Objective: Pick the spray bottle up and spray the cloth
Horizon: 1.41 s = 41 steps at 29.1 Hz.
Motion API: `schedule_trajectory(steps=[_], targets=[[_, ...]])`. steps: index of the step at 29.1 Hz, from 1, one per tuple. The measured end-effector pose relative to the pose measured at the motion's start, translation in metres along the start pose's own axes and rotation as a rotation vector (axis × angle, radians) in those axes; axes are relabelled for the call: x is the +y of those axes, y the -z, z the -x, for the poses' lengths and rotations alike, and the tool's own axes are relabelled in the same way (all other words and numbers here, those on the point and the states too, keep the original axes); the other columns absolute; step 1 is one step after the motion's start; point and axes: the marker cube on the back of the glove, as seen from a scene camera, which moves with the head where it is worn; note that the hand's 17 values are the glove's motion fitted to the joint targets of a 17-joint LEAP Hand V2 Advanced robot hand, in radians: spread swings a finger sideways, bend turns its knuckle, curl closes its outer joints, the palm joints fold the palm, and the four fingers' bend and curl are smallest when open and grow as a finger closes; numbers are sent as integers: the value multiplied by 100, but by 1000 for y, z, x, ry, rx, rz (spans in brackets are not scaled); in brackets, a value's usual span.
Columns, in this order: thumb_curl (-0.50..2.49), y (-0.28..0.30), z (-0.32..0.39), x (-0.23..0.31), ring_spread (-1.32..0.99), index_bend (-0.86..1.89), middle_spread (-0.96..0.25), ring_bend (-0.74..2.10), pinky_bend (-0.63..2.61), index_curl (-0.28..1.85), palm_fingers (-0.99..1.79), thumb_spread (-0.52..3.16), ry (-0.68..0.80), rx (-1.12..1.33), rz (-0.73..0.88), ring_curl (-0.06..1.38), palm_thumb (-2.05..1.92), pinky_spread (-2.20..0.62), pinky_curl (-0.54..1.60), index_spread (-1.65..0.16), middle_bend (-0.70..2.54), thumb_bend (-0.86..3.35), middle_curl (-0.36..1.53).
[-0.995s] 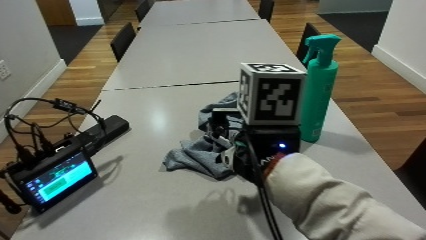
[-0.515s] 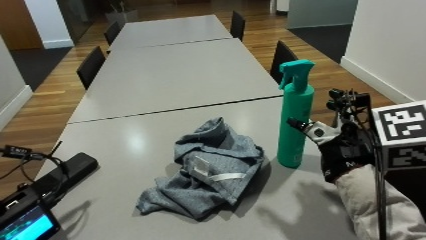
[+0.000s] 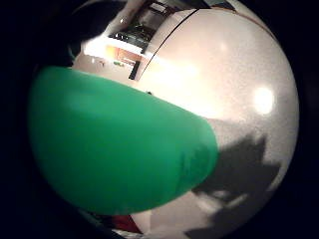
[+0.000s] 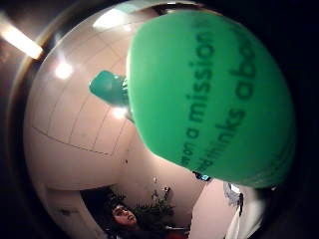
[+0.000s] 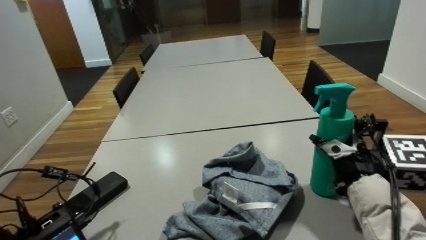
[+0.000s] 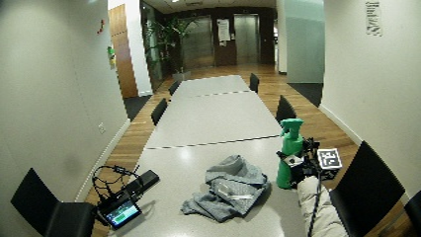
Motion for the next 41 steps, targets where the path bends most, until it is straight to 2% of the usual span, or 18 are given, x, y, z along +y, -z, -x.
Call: schedule_trajectory(steps=[5, 8, 10, 13, 18, 23, 29, 32, 37, 41], targets=[[52, -34, 28, -25, -13, 16, -9, 63, 44, 35, 82, 62, -1, -17, -59, 37, 110, -11, 33, -31, 49, 20, 39], [53, -43, 15, -23, -13, 16, -9, 61, 43, 36, 85, 58, -17, 66, -41, 38, 111, -13, 34, -31, 47, 17, 40], [54, -37, 2, -11, -14, 16, -10, 60, 43, 36, 86, 56, -26, 206, -20, 39, 112, -14, 35, -31, 46, 15, 40], [55, -29, 0, 1, -14, 16, -10, 58, 41, 37, 86, 52, 7, 561, 21, 40, 115, -14, 36, -31, 45, 13, 41], [57, -35, 23, -3, -14, 14, -10, 56, 39, 37, 86, 48, 196, 1190, 93, 40, 117, -14, 37, -30, 43, 10, 43], [58, -42, 41, -11, -14, 13, -10, 54, 38, 37, 89, 45, 262, 1388, 109, 41, 118, -15, 38, -30, 41, 6, 44], [60, -53, 51, -16, -14, 13, -10, 52, 36, 37, 90, 43, 247, 1270, 94, 42, 120, -15, 39, -30, 39, 2, 45], [60, -62, 66, -19, -14, 13, -10, 51, 35, 37, 90, 42, 220, 1077, 75, 43, 121, -15, 39, -30, 38, 1, 46], [62, -77, 103, -19, -14, 13, -10, 49, 34, 36, 91, 40, 150, 609, 44, 43, 122, -15, 40, -30, 37, -1, 47], [62, -72, 126, -20, -14, 13, -10, 48, 33, 36, 90, 40, 132, 408, 9, 44, 123, -15, 40, -29, 36, -2, 48]])
